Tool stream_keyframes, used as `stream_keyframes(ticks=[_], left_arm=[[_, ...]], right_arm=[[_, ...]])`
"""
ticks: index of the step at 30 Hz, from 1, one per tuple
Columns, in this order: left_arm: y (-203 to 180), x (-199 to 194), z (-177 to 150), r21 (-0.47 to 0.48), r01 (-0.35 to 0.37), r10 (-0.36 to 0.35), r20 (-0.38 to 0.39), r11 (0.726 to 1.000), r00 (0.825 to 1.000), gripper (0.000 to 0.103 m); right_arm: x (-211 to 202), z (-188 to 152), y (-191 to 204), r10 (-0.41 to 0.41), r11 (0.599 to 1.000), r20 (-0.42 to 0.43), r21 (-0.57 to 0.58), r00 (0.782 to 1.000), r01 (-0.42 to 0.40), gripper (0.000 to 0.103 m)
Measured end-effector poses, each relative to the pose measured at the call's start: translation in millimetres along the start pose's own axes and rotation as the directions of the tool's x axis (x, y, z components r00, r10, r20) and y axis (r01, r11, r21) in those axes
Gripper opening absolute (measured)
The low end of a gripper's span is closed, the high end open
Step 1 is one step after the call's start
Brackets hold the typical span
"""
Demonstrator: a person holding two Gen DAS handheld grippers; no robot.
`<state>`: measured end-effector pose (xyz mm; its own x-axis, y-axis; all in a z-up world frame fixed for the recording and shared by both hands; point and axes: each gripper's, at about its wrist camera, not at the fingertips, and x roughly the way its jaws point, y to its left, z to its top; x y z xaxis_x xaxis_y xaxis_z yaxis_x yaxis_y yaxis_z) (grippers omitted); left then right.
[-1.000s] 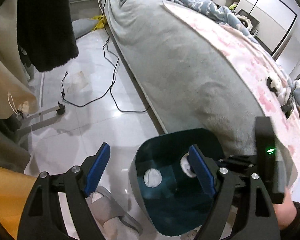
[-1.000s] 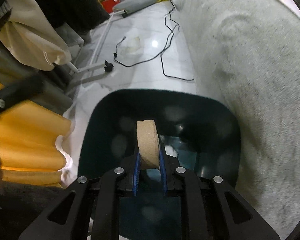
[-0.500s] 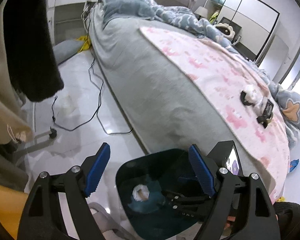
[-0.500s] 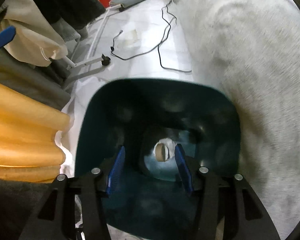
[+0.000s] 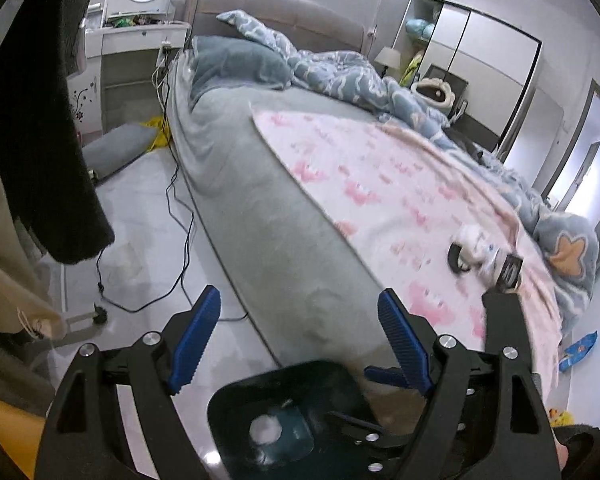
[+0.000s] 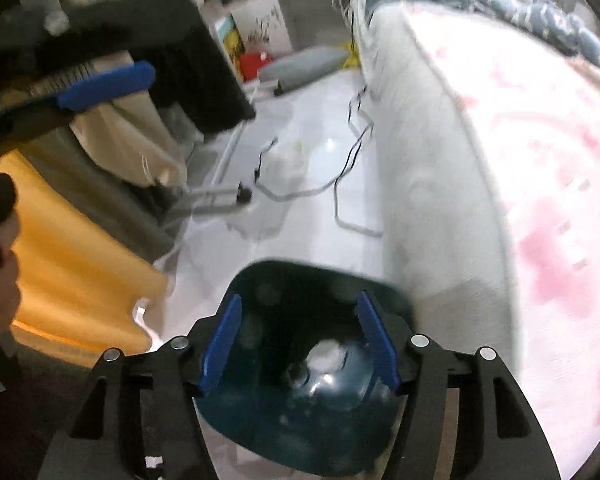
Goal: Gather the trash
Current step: 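Return to the bed and grasp the black tissue pack with the right gripper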
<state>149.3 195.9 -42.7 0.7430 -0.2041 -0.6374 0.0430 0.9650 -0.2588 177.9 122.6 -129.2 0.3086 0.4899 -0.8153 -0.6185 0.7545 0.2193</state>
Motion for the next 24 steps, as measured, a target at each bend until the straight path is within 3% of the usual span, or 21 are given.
stream_keyframes(ticks=[6, 9, 14, 17, 18, 24], left_arm=[[-19.6, 5.9, 14.3, 0.007, 0.023, -0.023, 0.018, 1.000, 1.000, 0.084], [-31.6, 13.6, 17.9, 0.020, 0.032, -0.033, 0.013, 0.999, 0.999, 0.084], [-46.4, 26.8, 21.8, 0.034, 0.046, -0.046, -0.001, 0.998, 0.999, 0.085], [-59.1, 36.8, 22.8, 0.049, 0.057, -0.056, -0.016, 0.997, 0.998, 0.085], [-62.5, 39.4, 23.1, 0.054, 0.060, -0.059, -0.019, 0.997, 0.998, 0.085], [-87.8, 54.3, 26.4, 0.085, 0.085, -0.083, -0.031, 0.993, 0.996, 0.085]], right_arm=[[-45.5, 16.5, -34.7, -0.053, 0.998, 0.124, 0.029, 0.991, 0.049, 0.066], [-65.2, 21.8, -49.0, -0.089, 0.996, 0.178, 0.036, 0.980, 0.084, 0.078], [-97.4, 29.5, -87.7, -0.184, 0.981, 0.270, 0.108, 0.945, 0.160, 0.087], [-115.2, 27.6, -110.4, -0.250, 0.963, 0.325, 0.185, 0.912, 0.198, 0.095], [-119.9, 27.0, -117.7, -0.265, 0.957, 0.332, 0.203, 0.905, 0.206, 0.099], [-134.8, 20.3, -151.4, -0.381, 0.914, 0.326, 0.277, 0.865, 0.297, 0.100]])
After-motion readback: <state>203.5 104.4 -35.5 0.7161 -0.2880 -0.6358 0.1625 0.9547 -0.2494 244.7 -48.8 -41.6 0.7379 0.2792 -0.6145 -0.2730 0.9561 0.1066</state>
